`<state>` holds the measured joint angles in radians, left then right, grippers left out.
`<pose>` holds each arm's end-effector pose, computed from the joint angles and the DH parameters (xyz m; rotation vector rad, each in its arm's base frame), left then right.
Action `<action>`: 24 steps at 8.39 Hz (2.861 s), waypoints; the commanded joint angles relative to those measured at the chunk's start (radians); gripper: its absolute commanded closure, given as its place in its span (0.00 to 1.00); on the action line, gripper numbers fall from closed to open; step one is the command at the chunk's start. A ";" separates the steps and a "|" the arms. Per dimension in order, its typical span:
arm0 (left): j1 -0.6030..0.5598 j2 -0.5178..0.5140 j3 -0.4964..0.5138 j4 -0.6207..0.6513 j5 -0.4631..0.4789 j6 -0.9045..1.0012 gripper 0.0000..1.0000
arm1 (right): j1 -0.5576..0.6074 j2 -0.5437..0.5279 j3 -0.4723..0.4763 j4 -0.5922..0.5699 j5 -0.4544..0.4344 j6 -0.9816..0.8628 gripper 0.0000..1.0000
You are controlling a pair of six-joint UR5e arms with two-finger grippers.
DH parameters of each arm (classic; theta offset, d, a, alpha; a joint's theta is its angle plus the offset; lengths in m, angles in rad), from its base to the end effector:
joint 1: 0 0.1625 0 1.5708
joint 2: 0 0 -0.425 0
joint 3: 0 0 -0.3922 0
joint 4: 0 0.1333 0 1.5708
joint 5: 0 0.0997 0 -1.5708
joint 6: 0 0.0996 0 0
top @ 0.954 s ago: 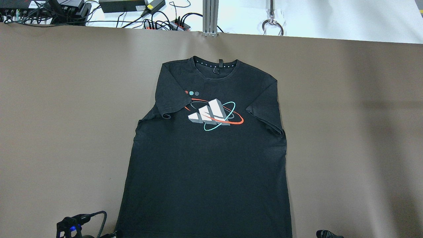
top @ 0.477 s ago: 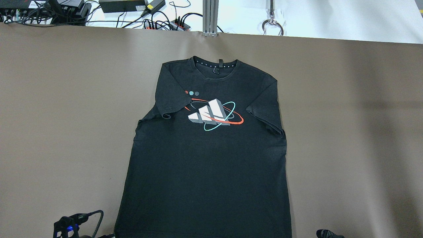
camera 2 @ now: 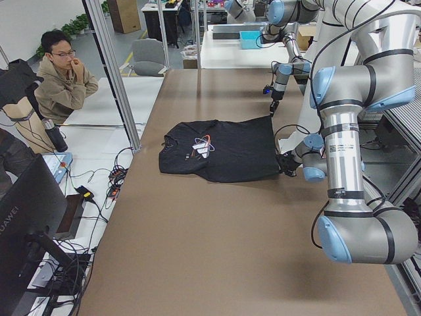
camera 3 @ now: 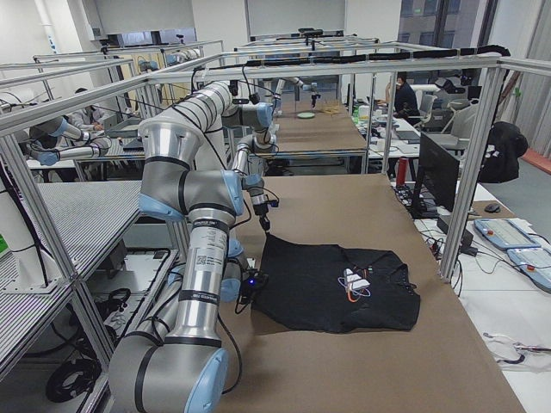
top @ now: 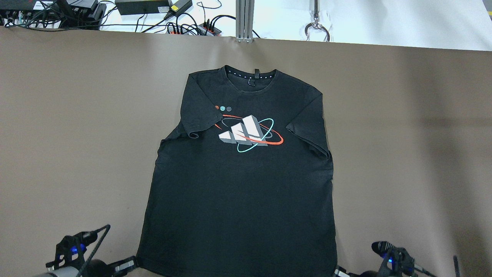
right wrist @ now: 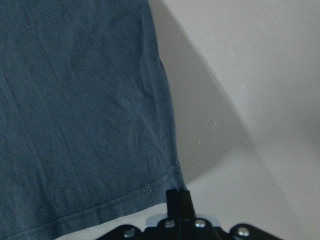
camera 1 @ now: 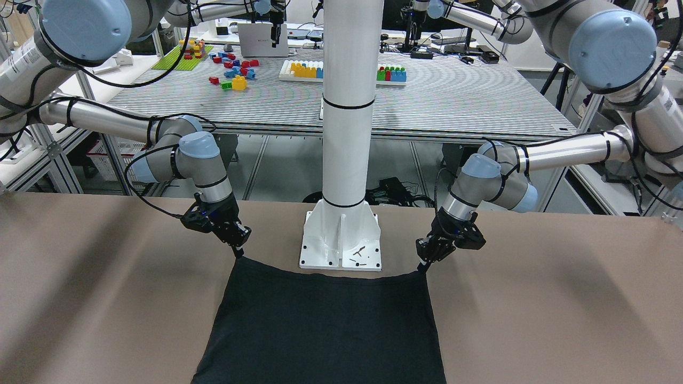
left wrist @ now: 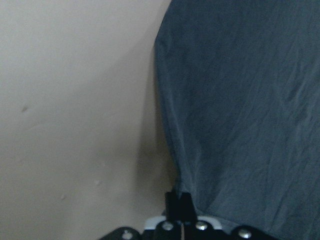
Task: Fold clothes
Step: 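Lift the hem and fold it up over the collar with both grippers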
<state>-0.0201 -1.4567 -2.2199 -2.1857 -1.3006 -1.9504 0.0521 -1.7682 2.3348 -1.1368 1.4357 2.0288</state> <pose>0.4141 -0.1682 0.3330 0.0319 1.1803 -0.5080 -0.3763 -0.1665 0.3381 -0.0813 -1.0166 0.5333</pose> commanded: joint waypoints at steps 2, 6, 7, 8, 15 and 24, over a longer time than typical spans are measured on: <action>-0.369 -0.108 -0.003 0.076 -0.296 0.250 1.00 | 0.543 0.227 -0.037 -0.244 0.527 -0.351 1.00; -0.680 -0.416 0.175 0.336 -0.460 0.448 1.00 | 0.786 0.455 -0.233 -0.426 0.569 -0.596 1.00; -0.734 -0.450 0.239 0.334 -0.501 0.471 1.00 | 0.839 0.502 -0.277 -0.454 0.574 -0.640 1.00; -0.786 -0.497 0.297 0.334 -0.535 0.494 1.00 | 0.879 0.565 -0.325 -0.493 0.574 -0.683 1.00; -0.899 -0.798 0.751 0.269 -0.563 0.530 1.00 | 0.973 0.841 -0.808 -0.412 0.563 -0.861 1.00; -0.926 -0.895 1.071 0.050 -0.549 0.539 0.91 | 0.956 1.028 -1.173 -0.178 0.463 -0.796 0.62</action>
<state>-0.9319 -2.3518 -1.1538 -2.1341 -1.8492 -1.4110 1.0114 -0.8136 1.2393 -1.3287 1.9215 1.1887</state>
